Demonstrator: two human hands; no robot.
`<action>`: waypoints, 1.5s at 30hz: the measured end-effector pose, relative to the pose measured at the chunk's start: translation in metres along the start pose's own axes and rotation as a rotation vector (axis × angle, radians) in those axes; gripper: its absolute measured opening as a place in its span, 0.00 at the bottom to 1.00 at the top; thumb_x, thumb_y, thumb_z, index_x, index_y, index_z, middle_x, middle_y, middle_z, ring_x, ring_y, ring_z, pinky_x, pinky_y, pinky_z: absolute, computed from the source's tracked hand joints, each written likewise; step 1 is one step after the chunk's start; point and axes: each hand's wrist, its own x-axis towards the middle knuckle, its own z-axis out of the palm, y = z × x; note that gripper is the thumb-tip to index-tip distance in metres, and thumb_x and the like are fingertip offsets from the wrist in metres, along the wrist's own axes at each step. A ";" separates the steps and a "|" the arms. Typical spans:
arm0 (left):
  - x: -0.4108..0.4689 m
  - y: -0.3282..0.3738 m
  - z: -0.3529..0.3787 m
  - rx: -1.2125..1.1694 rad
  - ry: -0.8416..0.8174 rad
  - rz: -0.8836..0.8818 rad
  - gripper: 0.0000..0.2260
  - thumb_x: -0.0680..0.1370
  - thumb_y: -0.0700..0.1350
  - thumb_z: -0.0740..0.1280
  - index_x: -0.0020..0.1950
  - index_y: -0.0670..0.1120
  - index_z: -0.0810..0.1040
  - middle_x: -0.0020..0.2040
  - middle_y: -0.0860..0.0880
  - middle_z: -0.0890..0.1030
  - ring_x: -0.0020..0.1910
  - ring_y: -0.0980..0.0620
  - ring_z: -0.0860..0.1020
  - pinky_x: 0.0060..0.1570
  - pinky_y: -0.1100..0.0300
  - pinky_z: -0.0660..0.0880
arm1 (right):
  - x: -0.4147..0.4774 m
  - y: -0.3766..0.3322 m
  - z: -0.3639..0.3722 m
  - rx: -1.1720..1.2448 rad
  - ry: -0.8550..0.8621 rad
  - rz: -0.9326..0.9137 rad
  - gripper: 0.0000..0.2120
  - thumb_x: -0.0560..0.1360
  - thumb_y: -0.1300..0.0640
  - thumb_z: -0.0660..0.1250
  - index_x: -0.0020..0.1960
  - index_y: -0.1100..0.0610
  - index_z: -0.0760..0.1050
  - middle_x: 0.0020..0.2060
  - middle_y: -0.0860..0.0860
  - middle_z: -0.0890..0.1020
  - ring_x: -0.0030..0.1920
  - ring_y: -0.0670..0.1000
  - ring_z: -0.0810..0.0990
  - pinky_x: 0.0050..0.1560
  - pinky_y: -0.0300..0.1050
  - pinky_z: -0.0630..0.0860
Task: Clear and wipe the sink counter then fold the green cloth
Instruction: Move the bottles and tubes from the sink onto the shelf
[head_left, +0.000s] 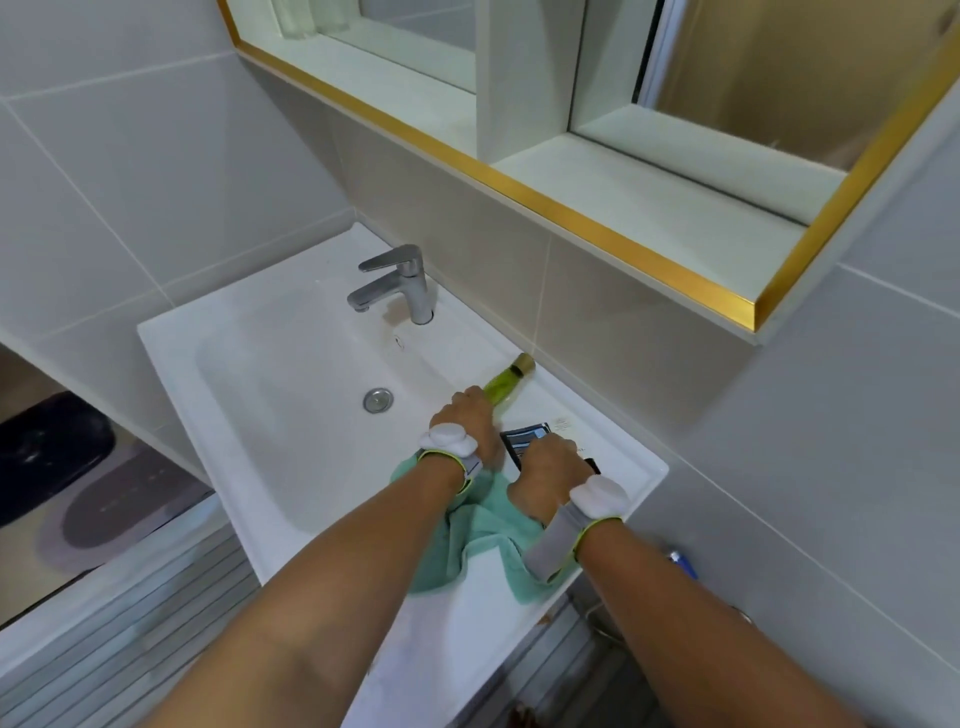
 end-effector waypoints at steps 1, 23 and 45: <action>-0.004 -0.001 -0.003 -0.068 0.047 -0.025 0.13 0.75 0.43 0.64 0.57 0.40 0.70 0.53 0.41 0.78 0.51 0.39 0.79 0.42 0.54 0.68 | -0.005 -0.002 -0.003 0.026 0.024 0.013 0.12 0.70 0.57 0.68 0.51 0.60 0.76 0.49 0.57 0.78 0.52 0.59 0.78 0.41 0.47 0.69; -0.045 0.058 -0.275 -1.068 0.579 0.579 0.17 0.73 0.46 0.71 0.60 0.44 0.76 0.52 0.46 0.83 0.50 0.46 0.82 0.50 0.45 0.81 | -0.072 -0.070 -0.253 0.669 0.904 -0.289 0.30 0.70 0.57 0.71 0.67 0.60 0.61 0.62 0.56 0.70 0.61 0.59 0.73 0.55 0.48 0.72; -0.025 0.076 -0.247 -0.860 0.662 0.461 0.23 0.73 0.43 0.75 0.66 0.41 0.77 0.54 0.44 0.84 0.46 0.53 0.81 0.51 0.64 0.78 | -0.043 -0.056 -0.245 0.649 0.849 -0.134 0.27 0.69 0.62 0.71 0.64 0.63 0.64 0.61 0.59 0.71 0.61 0.62 0.74 0.56 0.54 0.76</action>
